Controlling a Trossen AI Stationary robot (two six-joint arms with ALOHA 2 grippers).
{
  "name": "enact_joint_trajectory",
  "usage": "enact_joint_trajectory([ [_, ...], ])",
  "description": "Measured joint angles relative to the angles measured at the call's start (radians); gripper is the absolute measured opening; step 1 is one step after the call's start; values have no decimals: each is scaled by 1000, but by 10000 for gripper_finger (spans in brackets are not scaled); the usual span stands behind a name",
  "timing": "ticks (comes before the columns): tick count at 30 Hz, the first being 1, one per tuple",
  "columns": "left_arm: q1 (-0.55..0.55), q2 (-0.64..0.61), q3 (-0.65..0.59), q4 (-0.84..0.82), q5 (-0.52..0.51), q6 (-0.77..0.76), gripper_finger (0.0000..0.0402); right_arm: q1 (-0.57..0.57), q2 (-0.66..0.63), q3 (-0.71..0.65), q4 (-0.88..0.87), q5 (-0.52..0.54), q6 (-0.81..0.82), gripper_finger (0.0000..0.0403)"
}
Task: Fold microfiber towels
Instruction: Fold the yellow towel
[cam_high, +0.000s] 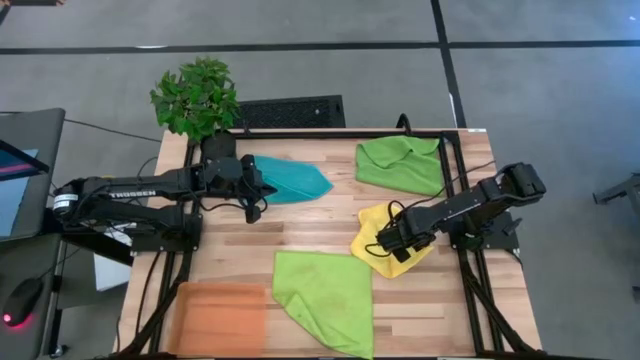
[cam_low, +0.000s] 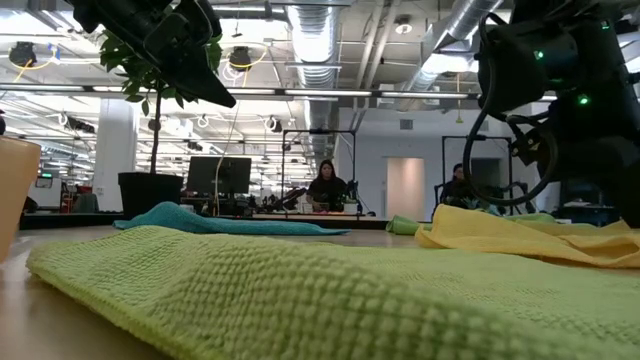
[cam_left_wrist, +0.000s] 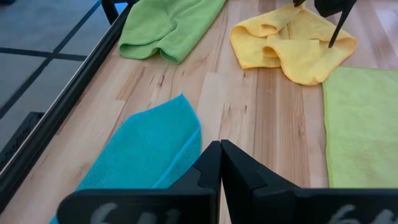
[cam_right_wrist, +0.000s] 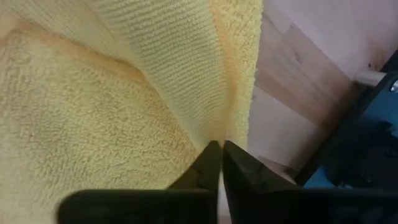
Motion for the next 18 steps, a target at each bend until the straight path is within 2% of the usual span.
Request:
enact_joint_trajectory([
  [6,0,0,0,0,0,0,0,-2,0,31,-21,76,-24,14],
  [18,0,0,0,6,0,-5,0,-71,0,238,-315,272,-131,3],
])
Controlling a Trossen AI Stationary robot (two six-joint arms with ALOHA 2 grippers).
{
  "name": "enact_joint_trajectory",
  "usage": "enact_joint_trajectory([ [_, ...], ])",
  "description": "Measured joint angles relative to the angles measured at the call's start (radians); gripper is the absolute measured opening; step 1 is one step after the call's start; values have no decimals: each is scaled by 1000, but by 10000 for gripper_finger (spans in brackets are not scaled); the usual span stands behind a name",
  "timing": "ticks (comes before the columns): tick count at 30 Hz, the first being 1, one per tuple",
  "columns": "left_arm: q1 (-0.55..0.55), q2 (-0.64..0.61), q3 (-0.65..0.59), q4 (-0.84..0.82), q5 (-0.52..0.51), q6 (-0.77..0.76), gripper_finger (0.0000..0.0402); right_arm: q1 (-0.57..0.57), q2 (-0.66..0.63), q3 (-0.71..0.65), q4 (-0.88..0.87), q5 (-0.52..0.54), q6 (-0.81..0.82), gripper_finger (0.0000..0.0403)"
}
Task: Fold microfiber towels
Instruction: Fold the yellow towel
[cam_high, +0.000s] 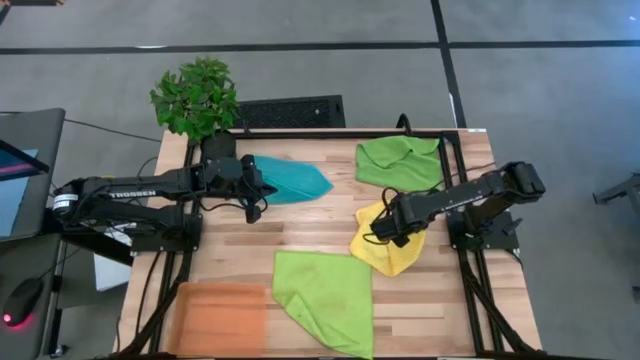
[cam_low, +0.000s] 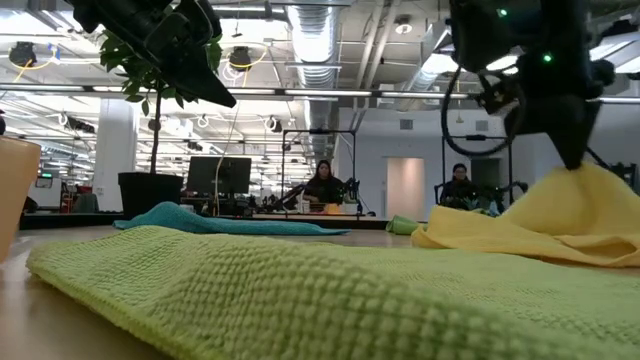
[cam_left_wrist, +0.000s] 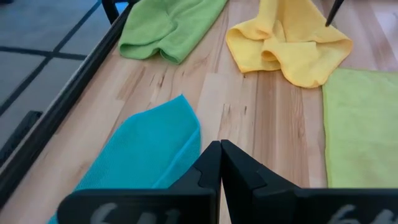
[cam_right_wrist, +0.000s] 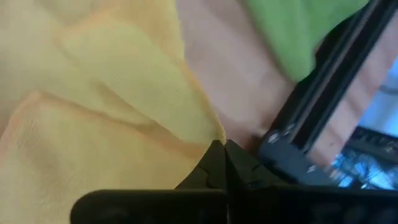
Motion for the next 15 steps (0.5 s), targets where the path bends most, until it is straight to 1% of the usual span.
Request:
enact_joint_trajectory([
  [4,0,0,0,39,-3,25,0,-33,0,42,-22,63,-37,5],
  [9,0,9,0,65,-46,-20,0,-44,0,54,-22,91,-50,4],
  [12,0,51,0,75,-66,-22,0,-37,0,54,-23,92,-50,5],
  [15,0,123,0,158,-66,-30,0,-32,0,54,-23,94,-50,6],
])
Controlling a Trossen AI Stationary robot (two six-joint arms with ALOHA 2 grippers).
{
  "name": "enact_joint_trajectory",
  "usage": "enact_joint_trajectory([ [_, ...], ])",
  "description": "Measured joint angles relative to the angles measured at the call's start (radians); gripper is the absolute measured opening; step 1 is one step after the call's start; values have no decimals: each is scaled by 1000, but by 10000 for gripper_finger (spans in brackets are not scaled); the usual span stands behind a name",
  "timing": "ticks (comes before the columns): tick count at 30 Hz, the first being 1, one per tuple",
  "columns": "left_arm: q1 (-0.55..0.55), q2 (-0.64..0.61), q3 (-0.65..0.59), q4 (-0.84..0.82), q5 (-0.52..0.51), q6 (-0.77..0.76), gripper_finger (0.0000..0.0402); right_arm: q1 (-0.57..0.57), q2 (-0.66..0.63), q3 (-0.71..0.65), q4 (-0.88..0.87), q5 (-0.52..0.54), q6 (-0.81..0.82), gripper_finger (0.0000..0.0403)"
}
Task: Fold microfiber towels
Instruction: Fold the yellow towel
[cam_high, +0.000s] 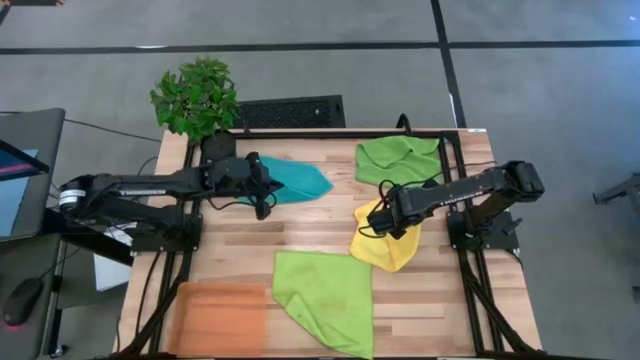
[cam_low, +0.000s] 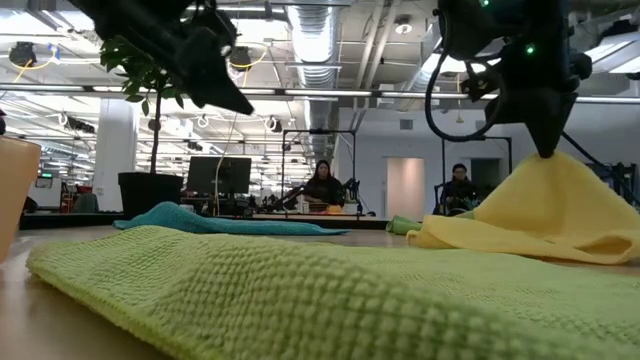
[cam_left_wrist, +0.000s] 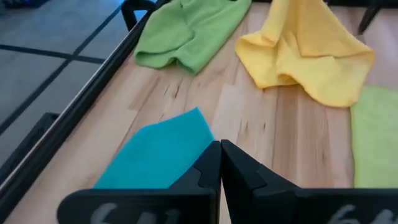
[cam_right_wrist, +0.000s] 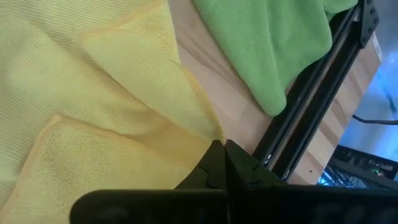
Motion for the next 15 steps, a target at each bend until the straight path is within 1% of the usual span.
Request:
enact_joint_trajectory([
  [4,0,119,0,171,87,-11,0,0,0,0,0,0,0,6],
  [8,-1,256,0,348,149,-80,0,0,0,0,0,0,-2,6],
  [12,-1,372,7,480,152,-121,0,0,0,0,0,0,-2,6],
  [15,0,431,59,506,152,-149,0,0,0,0,0,0,-19,6],
])
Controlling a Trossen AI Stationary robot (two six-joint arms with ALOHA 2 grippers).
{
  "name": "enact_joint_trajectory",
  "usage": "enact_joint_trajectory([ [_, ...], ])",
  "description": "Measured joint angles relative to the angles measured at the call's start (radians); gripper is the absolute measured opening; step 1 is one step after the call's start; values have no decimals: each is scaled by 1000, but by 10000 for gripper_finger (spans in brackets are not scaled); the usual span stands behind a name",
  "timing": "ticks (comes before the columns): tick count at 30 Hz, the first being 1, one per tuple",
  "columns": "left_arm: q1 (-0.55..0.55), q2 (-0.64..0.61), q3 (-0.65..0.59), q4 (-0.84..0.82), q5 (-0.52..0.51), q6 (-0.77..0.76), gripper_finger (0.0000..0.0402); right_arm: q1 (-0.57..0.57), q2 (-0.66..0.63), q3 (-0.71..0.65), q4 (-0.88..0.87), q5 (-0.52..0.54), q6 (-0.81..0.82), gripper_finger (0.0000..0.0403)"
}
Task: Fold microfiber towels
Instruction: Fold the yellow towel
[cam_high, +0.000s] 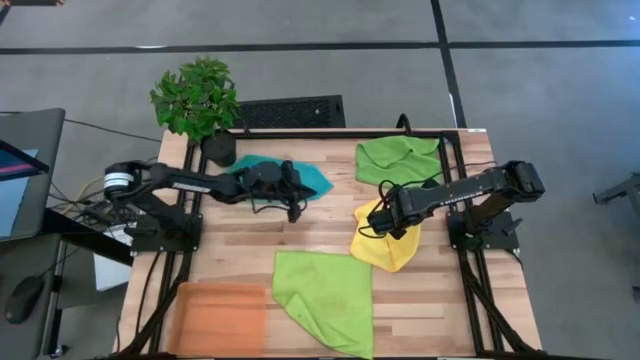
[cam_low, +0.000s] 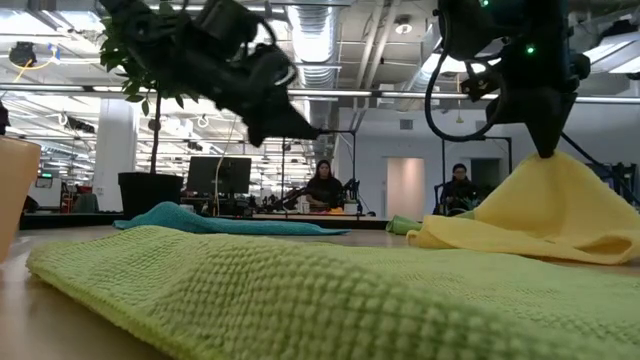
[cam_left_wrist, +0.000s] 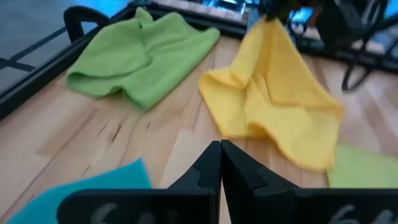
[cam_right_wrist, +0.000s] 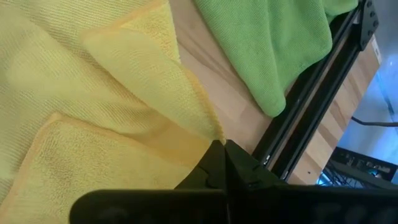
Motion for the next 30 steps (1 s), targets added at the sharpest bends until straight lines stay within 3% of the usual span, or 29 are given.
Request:
enact_joint_trajectory([
  [6,-13,95,157,-136,0,50,15,0,0,0,0,9,-6,6],
  [15,-34,256,396,-385,3,136,102,2,0,0,-1,36,-8,7],
  [23,-46,391,432,-300,3,287,136,5,-9,0,0,42,-21,7],
  [30,-66,484,432,-148,3,185,137,5,-11,0,-1,45,-27,7],
])
